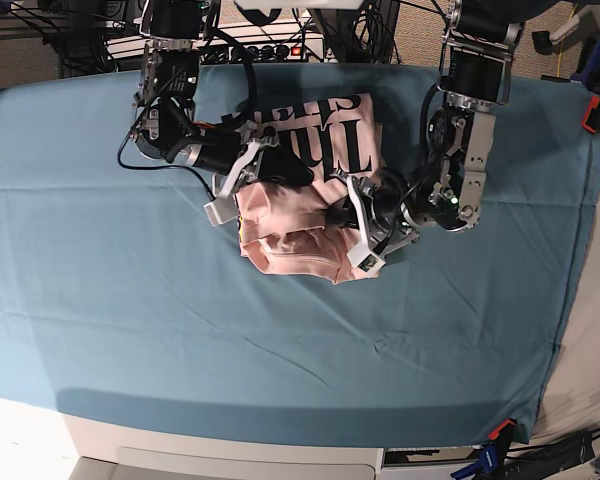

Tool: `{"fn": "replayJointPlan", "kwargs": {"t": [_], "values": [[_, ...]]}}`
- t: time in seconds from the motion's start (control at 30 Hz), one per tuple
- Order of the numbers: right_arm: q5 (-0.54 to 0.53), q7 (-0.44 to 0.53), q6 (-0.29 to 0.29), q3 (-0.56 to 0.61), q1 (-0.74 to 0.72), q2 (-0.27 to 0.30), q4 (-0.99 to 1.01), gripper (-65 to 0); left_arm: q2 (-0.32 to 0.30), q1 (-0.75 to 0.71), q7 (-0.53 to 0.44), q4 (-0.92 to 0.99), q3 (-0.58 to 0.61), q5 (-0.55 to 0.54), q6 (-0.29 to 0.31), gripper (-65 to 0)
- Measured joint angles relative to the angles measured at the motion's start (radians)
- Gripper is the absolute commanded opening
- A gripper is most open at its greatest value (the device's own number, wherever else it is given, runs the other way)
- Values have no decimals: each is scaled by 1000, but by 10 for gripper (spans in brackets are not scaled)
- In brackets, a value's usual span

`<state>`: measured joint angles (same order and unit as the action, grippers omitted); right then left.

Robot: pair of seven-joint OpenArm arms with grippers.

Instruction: Fold the T-shirt properly

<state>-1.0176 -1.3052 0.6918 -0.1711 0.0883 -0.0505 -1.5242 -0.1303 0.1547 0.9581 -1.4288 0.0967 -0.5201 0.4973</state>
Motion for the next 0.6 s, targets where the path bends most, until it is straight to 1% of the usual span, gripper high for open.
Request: {"fn": "replayJointPlan", "kwargs": {"t": [0.1,0.27,0.33,0.37,0.4,0.47,0.53,0.6], "values": [[51,12,-40,0,9,0,-2,-650,0,-2,-2,0,0,0,0,-650],[132,81,-76,0,71,-1,-50,-650,0,-8,-6,-3,-1,-3,0,-650],[185,103,-94,2,97,-4,-89,-650,0,-8,-6,-3,-1,-3,0,-650],[229,120,-102,3,109,-5,-114,-650,0,-8,-6,-3,-1,-3,0,-650],[266,141,-122,5,121,-3,-139,-650,0,-8,-6,-3,-1,-4,0,-650],[335,177,-158,9,138,13,-183,-650,0,-8,-6,-3,-1,-4,0,-650],[388,183,-198,10,142,42,-224,-650,0,-8,-6,-3,-1,-4,0,-650],[398,179,-218,10,143,81,-253,-650,0,-9,-6,-3,-1,-6,0,-650]]}}
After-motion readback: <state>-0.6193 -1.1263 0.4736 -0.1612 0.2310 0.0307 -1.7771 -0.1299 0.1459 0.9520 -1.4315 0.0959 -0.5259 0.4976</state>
